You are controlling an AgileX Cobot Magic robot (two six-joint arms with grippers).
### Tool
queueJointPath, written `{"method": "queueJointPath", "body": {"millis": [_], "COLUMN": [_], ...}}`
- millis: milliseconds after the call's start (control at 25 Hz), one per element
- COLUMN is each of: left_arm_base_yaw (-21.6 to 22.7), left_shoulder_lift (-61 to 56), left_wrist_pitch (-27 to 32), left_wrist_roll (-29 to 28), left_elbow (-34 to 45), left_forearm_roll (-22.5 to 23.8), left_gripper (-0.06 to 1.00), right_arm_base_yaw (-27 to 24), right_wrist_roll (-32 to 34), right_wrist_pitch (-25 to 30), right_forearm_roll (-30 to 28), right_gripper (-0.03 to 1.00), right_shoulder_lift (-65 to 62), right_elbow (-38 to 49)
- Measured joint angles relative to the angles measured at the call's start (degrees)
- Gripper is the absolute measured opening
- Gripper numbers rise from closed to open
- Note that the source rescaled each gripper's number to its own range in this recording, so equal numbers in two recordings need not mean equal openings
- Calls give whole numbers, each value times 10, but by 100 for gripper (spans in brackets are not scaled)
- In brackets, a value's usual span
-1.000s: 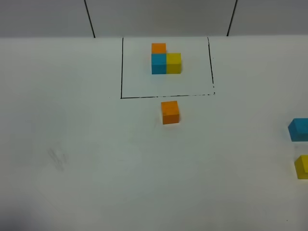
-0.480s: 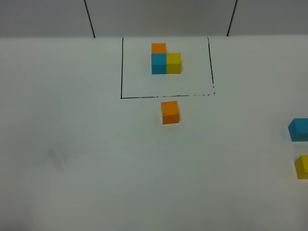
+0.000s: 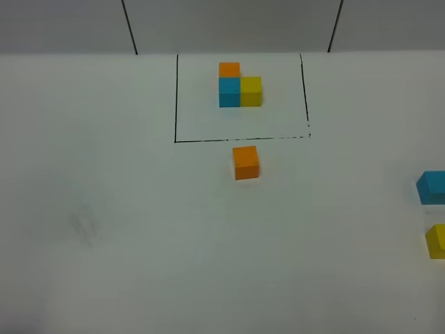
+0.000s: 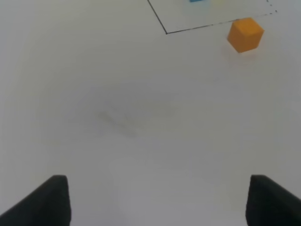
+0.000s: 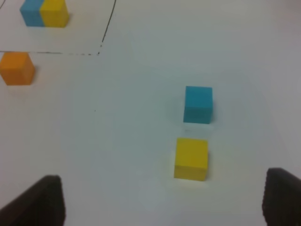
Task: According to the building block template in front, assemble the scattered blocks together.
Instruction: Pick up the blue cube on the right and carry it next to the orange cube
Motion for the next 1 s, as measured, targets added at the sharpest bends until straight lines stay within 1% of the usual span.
{"method": "queueJointPath", "body": {"millis": [120, 1000], "left_arm_base_yaw": [10, 10], "left_shoulder_lift": [0, 0], "left_wrist_pitch": [0, 0], "left_wrist_roll": [0, -1], "left_elbow": [0, 0], "left_forearm_roll": [0, -1], "left_gripper": [65, 65], "right_arm_base_yaw": [0, 0], "right_wrist_roll": [0, 1], "right_wrist_pitch": [0, 0], "right_forearm_roll": [0, 0], "right_gripper": [72, 72], "right_shoulder_lift": [0, 0], "right_elbow": [0, 0]}}
